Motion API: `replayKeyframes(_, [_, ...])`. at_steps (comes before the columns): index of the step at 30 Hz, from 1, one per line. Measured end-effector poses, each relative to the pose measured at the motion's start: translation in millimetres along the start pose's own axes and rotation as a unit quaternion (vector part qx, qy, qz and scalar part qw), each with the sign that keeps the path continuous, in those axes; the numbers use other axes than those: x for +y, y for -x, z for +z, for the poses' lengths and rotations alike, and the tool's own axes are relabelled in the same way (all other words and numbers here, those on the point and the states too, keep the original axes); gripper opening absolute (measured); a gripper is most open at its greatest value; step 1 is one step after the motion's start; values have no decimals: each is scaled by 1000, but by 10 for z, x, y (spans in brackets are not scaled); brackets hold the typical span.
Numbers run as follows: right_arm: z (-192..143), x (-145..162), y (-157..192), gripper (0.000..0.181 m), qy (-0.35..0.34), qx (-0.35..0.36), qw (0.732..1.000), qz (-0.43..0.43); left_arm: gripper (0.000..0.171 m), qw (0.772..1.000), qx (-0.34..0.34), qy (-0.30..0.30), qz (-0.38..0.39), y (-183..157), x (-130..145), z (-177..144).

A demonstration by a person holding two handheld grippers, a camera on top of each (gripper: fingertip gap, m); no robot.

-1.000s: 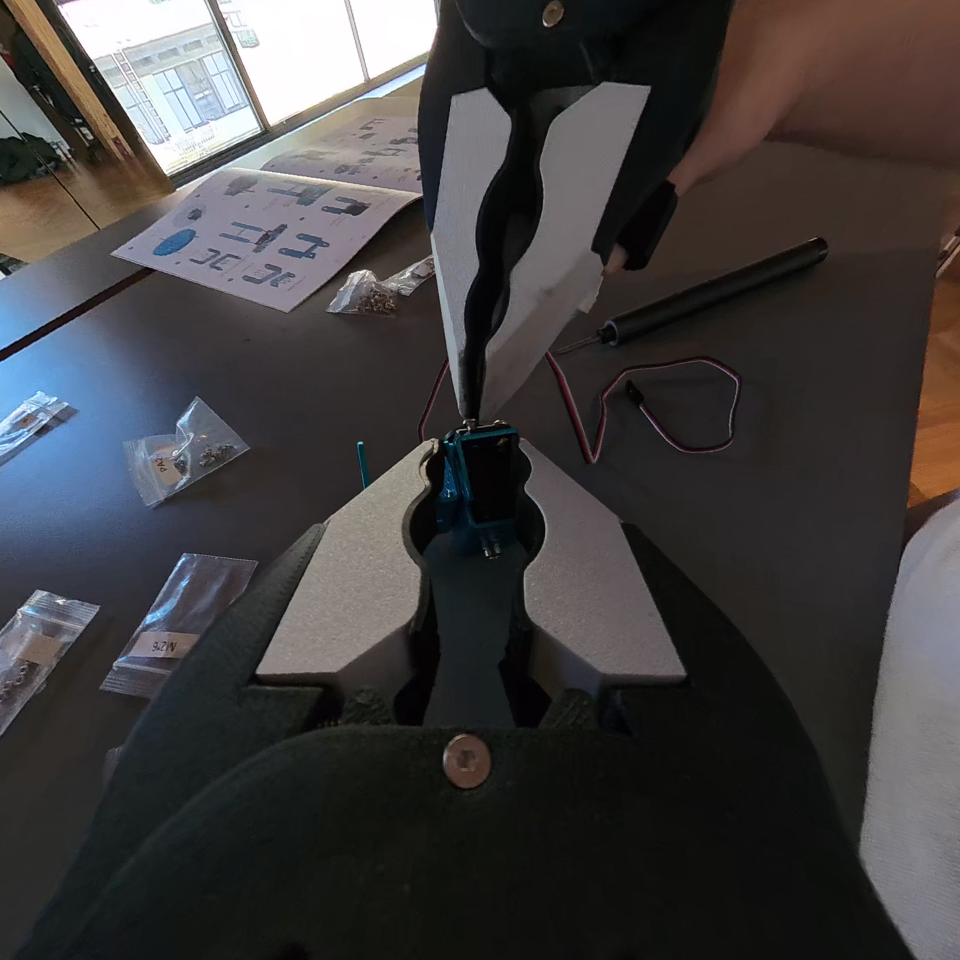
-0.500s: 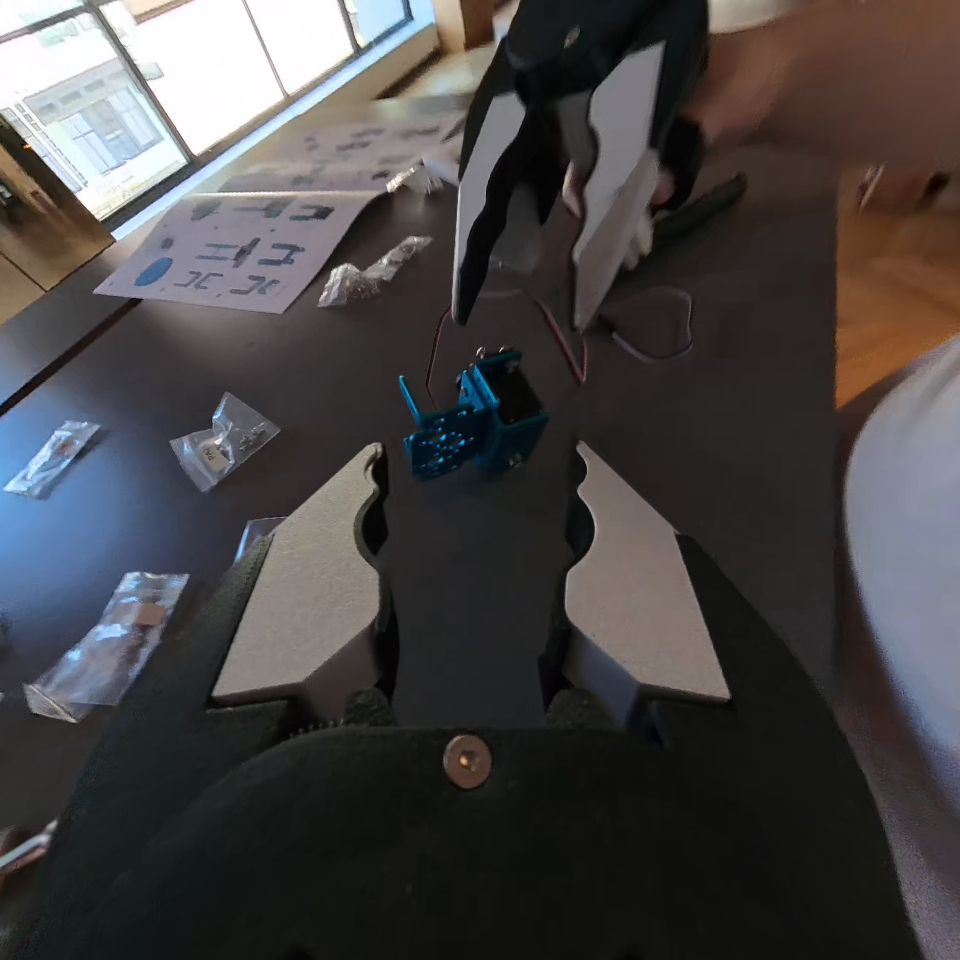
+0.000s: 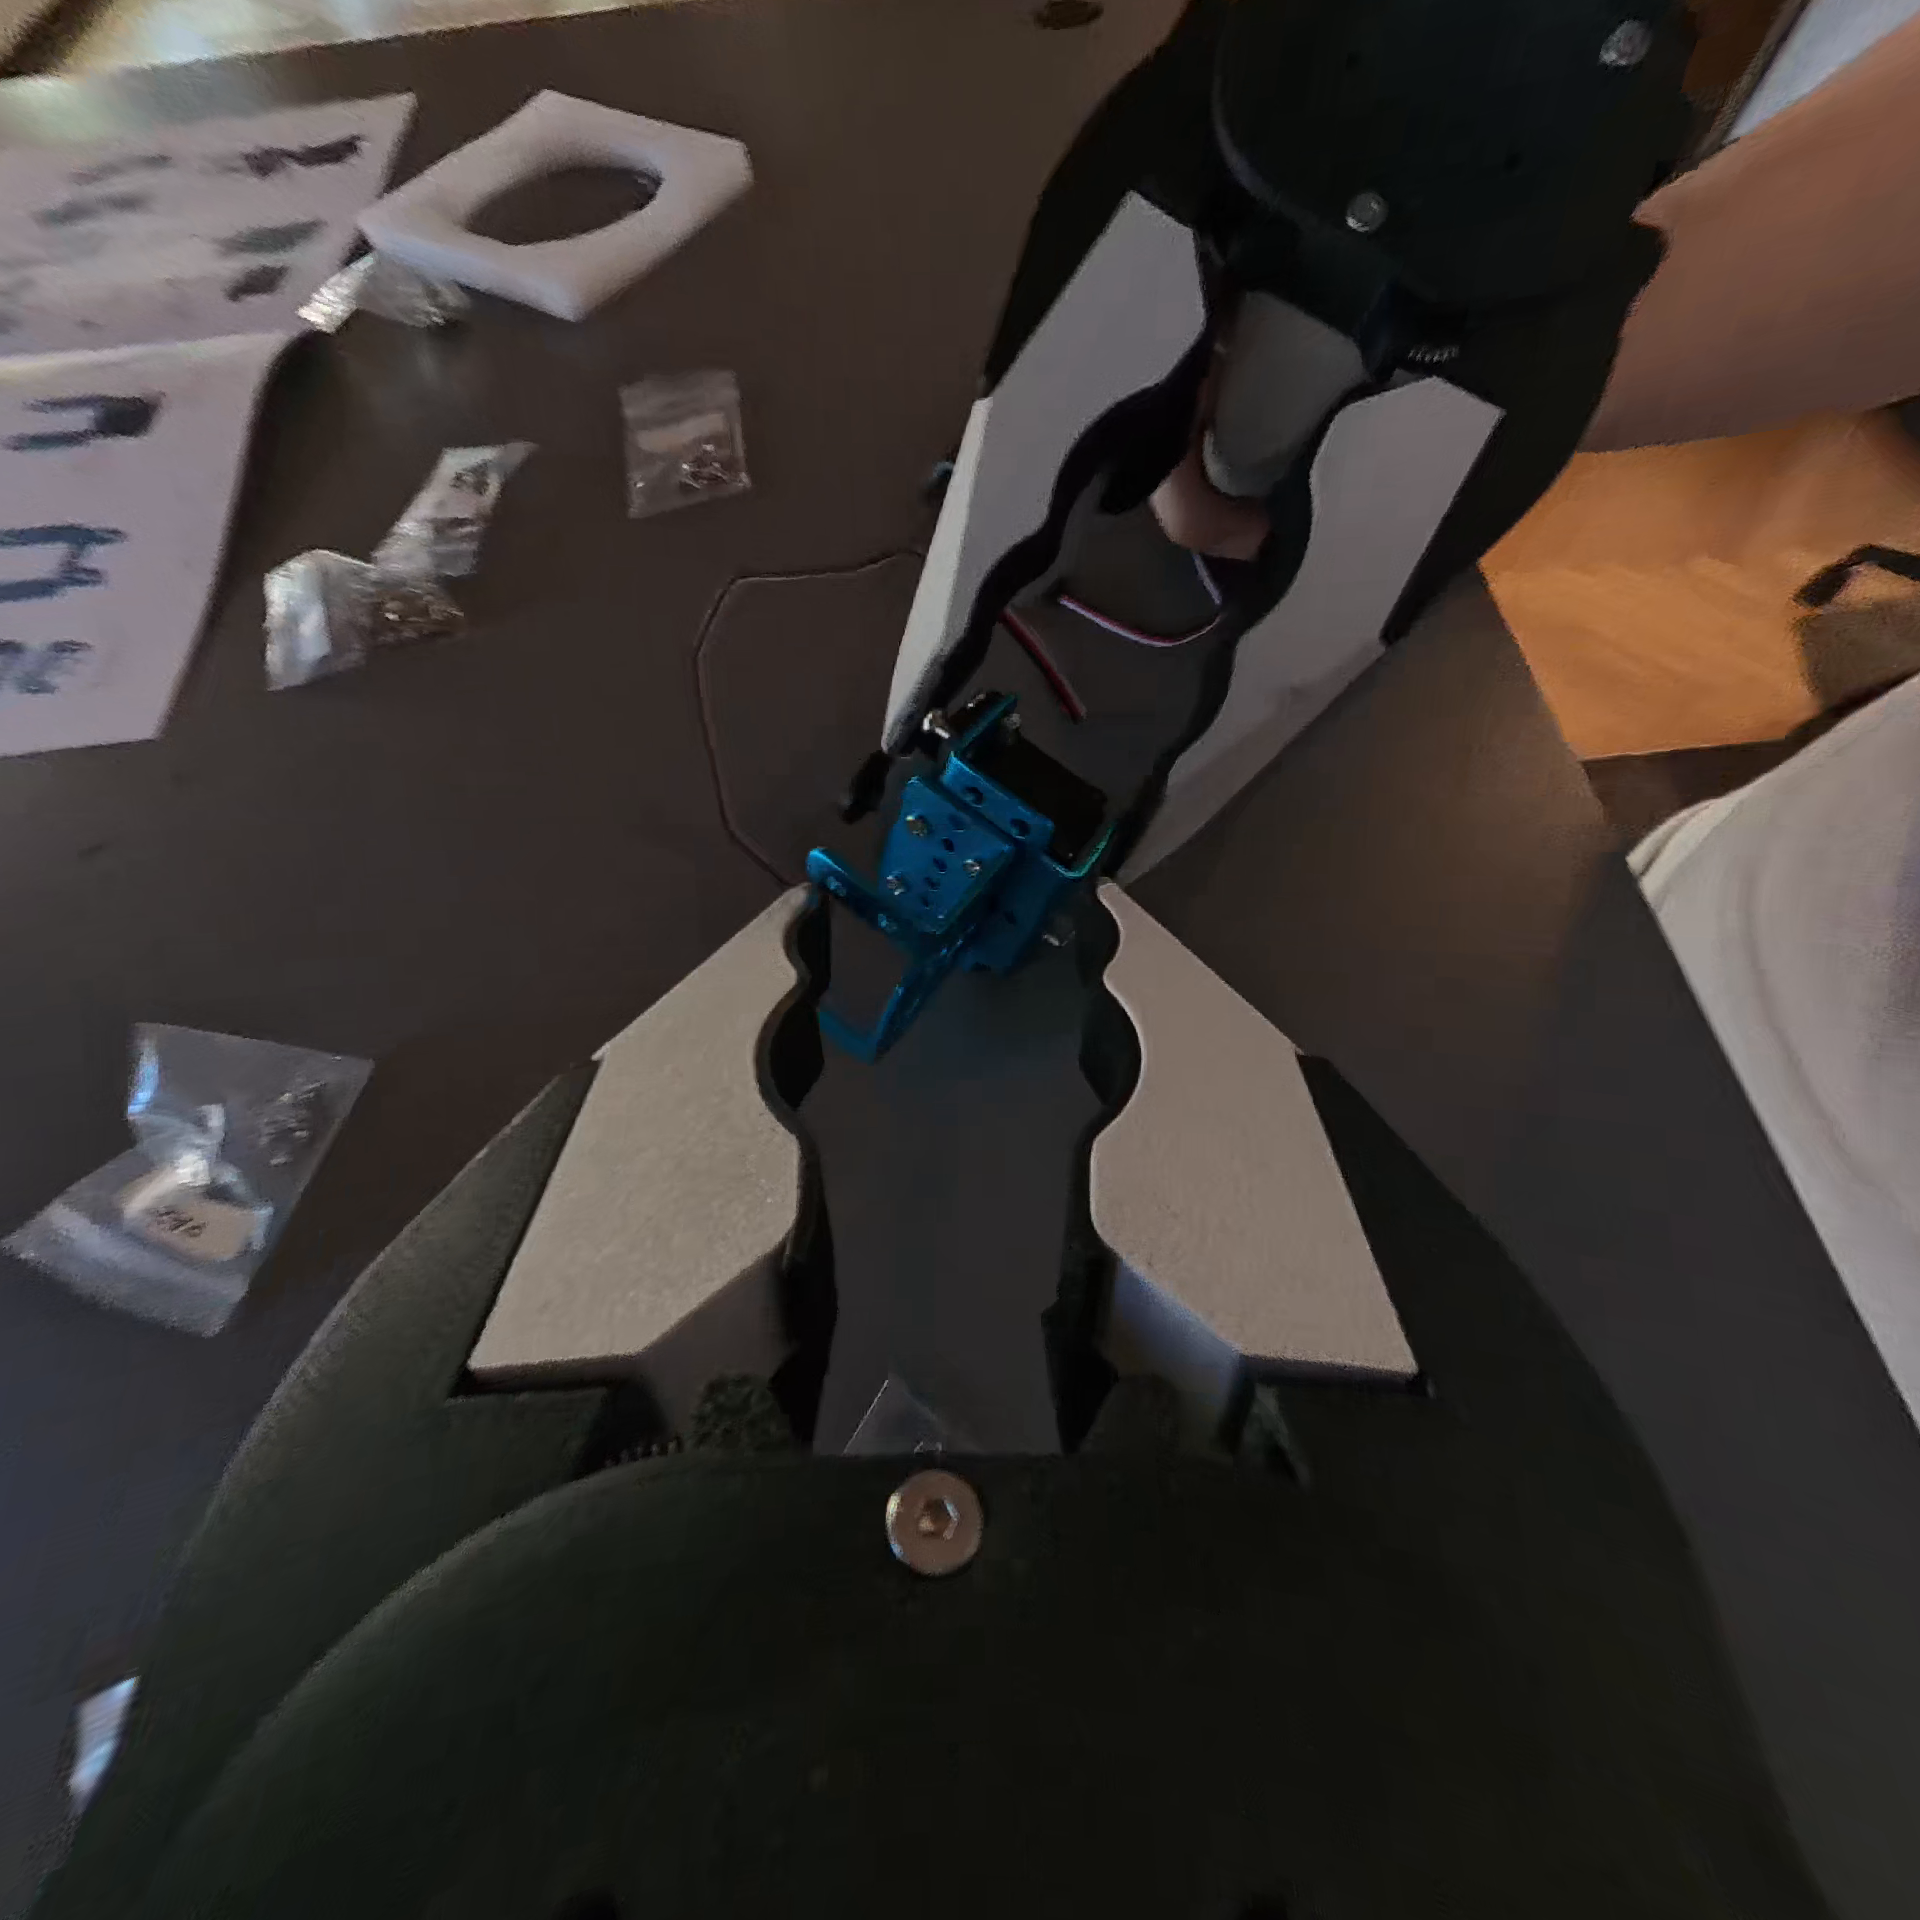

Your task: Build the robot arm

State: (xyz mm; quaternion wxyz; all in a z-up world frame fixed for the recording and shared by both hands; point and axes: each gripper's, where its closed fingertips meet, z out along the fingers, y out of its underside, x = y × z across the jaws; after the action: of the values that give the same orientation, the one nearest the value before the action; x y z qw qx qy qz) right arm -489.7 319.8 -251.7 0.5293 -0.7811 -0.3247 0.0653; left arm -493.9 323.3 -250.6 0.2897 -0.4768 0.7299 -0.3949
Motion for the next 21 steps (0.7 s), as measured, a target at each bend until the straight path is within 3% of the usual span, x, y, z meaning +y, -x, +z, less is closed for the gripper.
replayKeyframes(2, [-6, 5, -23, 47, -1, -37, 999, 22, 42, 999, 22, -19, -31, -13, -6, 8])
replayKeyframes(4, [-33, -3, -19, 47, -7, -110, 993, 47, 15, 997, 34, -31, -63, -25, 26, 2])
replayKeyframes(7, [-36, -26, -37, 47, -15, -226, 969, 99, 20, 996, 21, -33, -80, 19, 66, -13])
replayKeyframes(11, [34, -36, -108, 47, 10, -311, 943, 114, 10, 993, 17, -52, -104, 60, 33, -63])
replayKeyframes(16, [102, -64, -121, 47, 19, -345, 934, 93, 4, 980, 67, -60, -177, 61, 45, -107])
replayKeyframes(21, [120, -79, -136, 47, -14, -347, 934, 83, 2, 977, 76, -63, -190, 67, 44, -110])
